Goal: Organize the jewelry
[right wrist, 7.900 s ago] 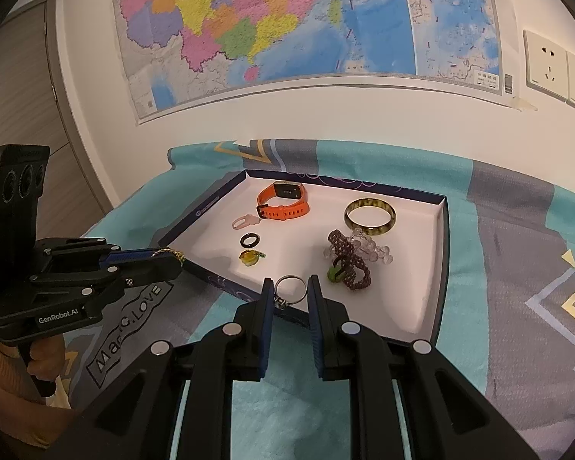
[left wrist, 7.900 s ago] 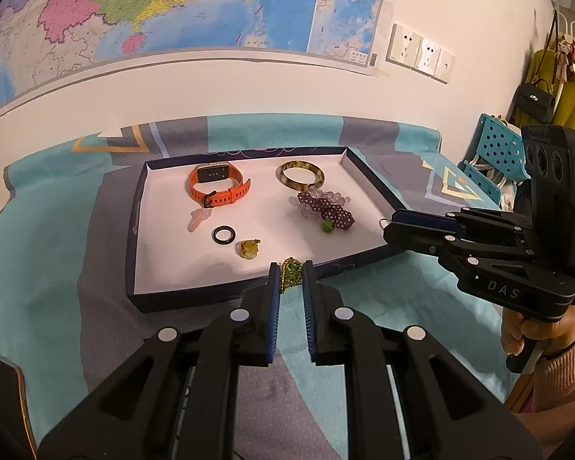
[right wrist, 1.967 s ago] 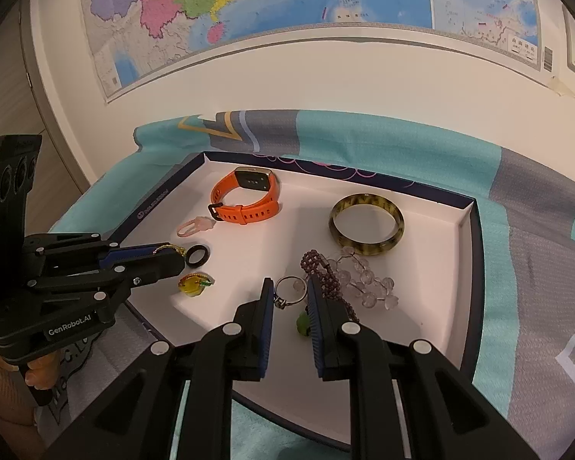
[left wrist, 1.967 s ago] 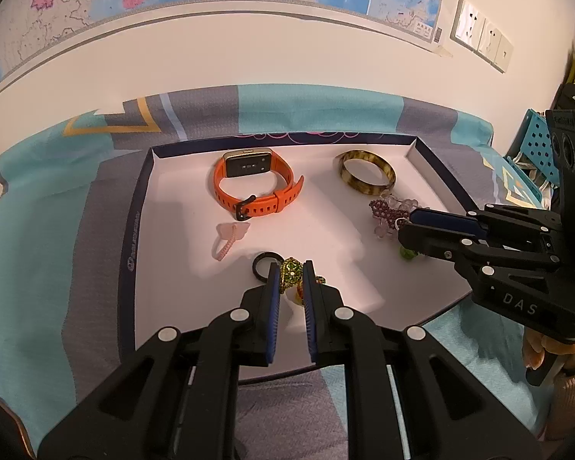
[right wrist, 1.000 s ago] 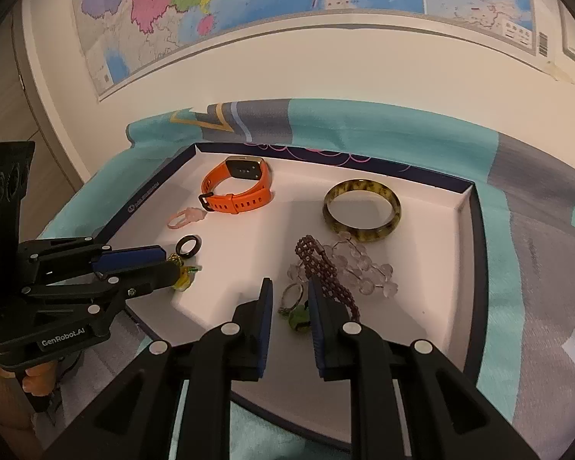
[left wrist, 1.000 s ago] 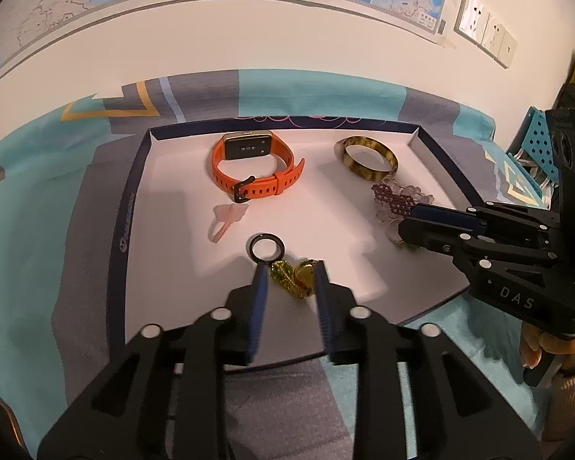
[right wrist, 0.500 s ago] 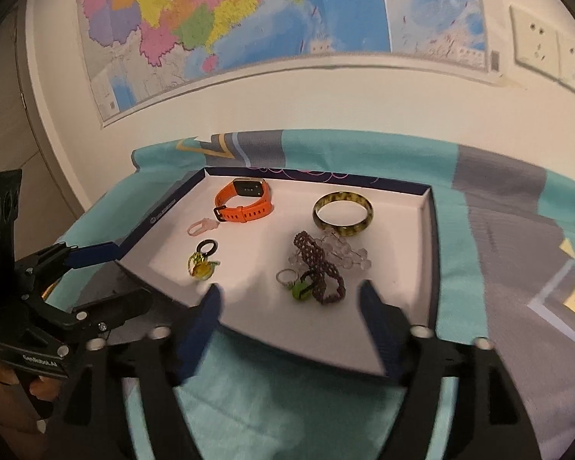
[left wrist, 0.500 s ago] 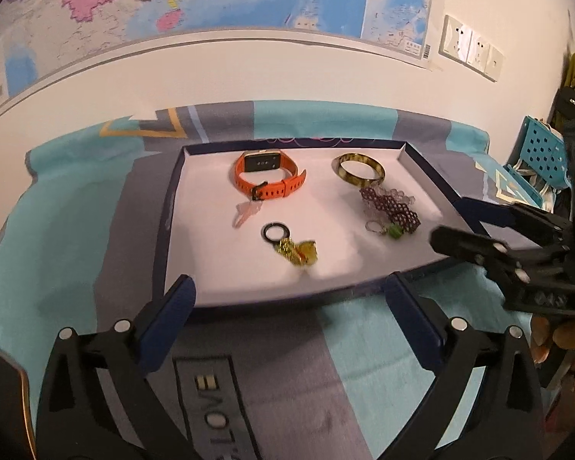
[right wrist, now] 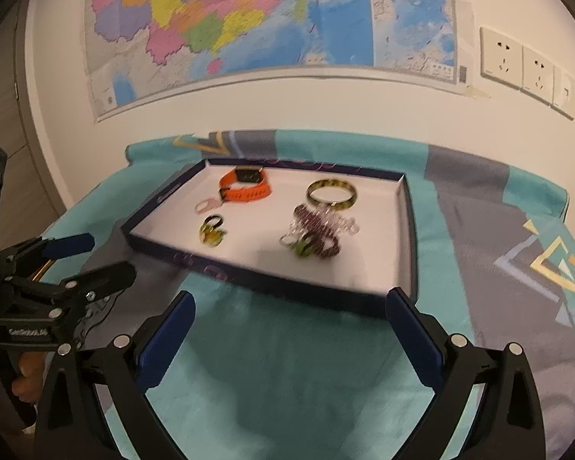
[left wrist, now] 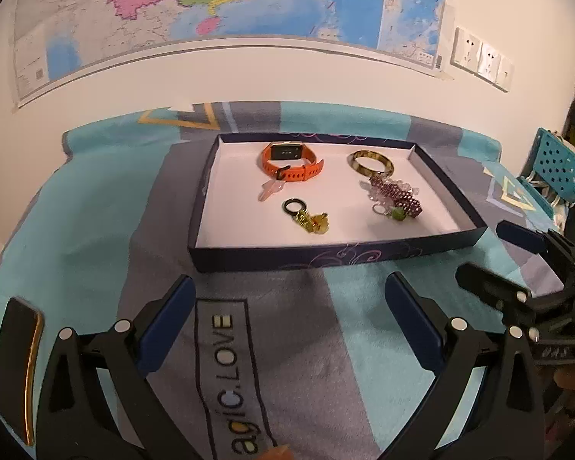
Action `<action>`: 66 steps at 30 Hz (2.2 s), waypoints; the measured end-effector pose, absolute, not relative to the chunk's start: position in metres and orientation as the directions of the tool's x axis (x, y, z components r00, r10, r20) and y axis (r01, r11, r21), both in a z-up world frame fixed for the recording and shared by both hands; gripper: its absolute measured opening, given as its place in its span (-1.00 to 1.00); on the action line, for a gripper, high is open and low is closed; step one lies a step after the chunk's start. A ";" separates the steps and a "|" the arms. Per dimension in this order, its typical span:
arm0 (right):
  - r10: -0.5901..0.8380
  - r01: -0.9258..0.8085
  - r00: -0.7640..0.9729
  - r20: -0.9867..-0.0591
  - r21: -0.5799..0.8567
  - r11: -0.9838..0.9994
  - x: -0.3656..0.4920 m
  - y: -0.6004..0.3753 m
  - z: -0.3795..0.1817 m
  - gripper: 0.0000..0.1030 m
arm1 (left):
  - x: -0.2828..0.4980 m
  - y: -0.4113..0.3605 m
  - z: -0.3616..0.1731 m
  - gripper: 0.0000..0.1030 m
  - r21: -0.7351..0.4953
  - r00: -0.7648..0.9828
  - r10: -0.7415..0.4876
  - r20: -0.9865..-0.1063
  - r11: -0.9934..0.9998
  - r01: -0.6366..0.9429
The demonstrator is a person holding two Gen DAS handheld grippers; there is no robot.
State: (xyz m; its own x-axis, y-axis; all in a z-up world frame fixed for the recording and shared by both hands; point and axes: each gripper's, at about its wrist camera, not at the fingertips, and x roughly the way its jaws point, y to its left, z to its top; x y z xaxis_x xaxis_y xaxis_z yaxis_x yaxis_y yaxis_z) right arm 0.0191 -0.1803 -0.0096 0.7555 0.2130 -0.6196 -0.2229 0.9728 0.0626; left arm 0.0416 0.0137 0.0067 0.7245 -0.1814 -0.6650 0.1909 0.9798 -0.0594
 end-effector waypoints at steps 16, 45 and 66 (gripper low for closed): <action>0.236 -0.231 0.739 -0.631 0.092 0.969 -0.004 -0.171 -0.015 0.87 | 0.021 0.009 0.007 0.89 -0.033 0.731 -0.153 -0.666 0.984 0.175; 0.242 -0.240 0.726 -0.644 0.092 0.966 -0.007 -0.170 -0.016 0.87 | 0.015 0.009 0.005 0.89 -0.022 0.725 -0.142 -0.674 0.985 0.172; 0.240 -0.236 0.719 -0.653 0.096 0.967 -0.005 -0.170 -0.020 0.87 | 0.017 0.006 -0.003 0.89 -0.035 0.708 -0.151 -0.690 0.984 0.175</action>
